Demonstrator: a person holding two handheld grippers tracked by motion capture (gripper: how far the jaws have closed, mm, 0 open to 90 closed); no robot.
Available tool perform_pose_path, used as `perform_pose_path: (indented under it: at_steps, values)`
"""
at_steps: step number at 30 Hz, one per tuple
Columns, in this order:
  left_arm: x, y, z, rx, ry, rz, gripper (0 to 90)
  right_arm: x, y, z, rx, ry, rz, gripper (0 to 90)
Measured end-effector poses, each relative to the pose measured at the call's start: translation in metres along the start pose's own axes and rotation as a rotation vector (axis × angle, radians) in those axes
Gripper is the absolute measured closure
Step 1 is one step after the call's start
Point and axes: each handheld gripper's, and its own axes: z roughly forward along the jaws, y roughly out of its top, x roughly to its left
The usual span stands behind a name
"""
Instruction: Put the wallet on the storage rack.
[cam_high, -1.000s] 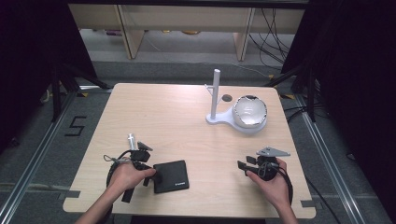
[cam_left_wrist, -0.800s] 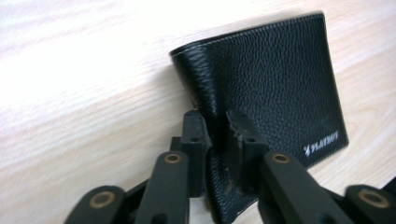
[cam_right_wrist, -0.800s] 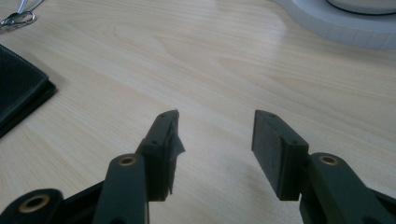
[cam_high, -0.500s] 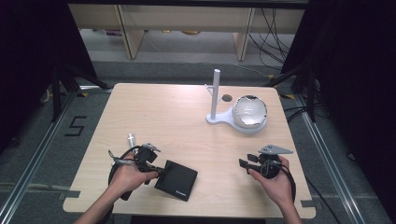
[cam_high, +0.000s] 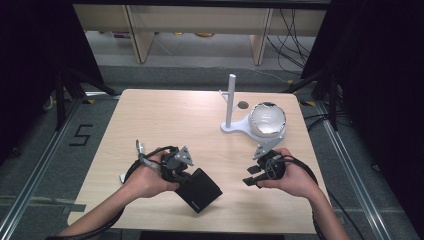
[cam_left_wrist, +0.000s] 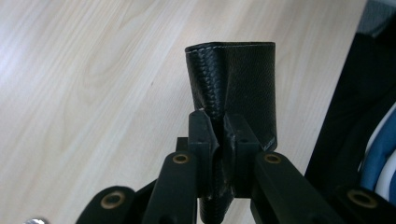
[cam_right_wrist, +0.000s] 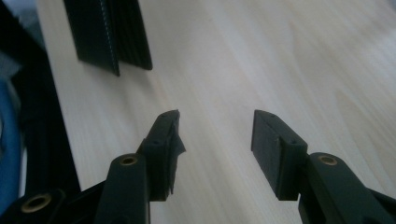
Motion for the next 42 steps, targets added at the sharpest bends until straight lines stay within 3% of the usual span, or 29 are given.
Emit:
perform_pose_path:
  at_steps: [3, 4, 6, 7, 8, 19, 20, 21, 32, 35, 36, 38, 42]
  values:
    - [-0.004, 0.011, -0.002, 0.015, -0.002, 0.064, 82.3, 0.002, 0.011, -0.002, 0.044, 0.037, -0.051, 52.7]
    - [-0.004, 0.011, -0.002, 0.015, -0.002, 0.064, 82.3, 0.003, 0.015, -0.003, 0.052, 0.056, -0.07, 52.7]
    - [-0.006, 0.016, -0.002, 0.014, 0.001, 0.08, 82.2, 0.005, 0.017, -0.004, 0.063, 0.066, -0.061, 52.7]
    - [-0.009, 0.021, -0.002, 0.019, 0.003, 0.112, 82.2, 0.006, 0.024, -0.005, 0.074, 0.082, -0.101, 52.8]
    - [-0.009, 0.024, -0.003, 0.03, 0.002, 0.139, 82.2, 0.007, 0.026, -0.006, 0.076, 0.084, -0.11, 52.8]
    - [-0.017, 0.041, 0.001, 0.046, 0.004, 0.228, 82.2, 0.021, 0.051, -0.016, 0.067, 0.137, -0.201, 51.0]
    - [-0.019, 0.044, 0.002, 0.047, 0.002, 0.237, 82.2, 0.023, 0.053, -0.017, 0.071, 0.138, -0.186, 50.4]
    - [-0.019, 0.044, 0.002, 0.047, 0.002, 0.237, 82.2, 0.023, 0.056, -0.016, 0.058, 0.144, -0.218, 49.8]
    - [-0.026, 0.052, 0.007, 0.061, -0.017, 0.284, 81.9, 0.031, 0.073, 0.0, 0.072, 0.182, -0.253, 48.8]
    - [-0.027, 0.053, 0.008, 0.057, -0.019, 0.287, 81.8, 0.031, 0.073, 0.001, 0.064, 0.181, -0.25, 50.6]
    - [-0.027, 0.054, 0.008, 0.055, -0.019, 0.315, 81.8, 0.032, 0.073, 0.003, 0.06, 0.194, -0.256, 52.3]
    - [-0.027, 0.055, 0.007, 0.053, -0.018, 0.318, 81.7, 0.032, 0.073, 0.005, 0.055, 0.213, -0.275, 55.1]
    - [-0.027, 0.056, 0.007, 0.04, -0.012, 0.316, 81.6, 0.034, 0.073, 0.006, 0.046, 0.209, -0.264, 60.9]
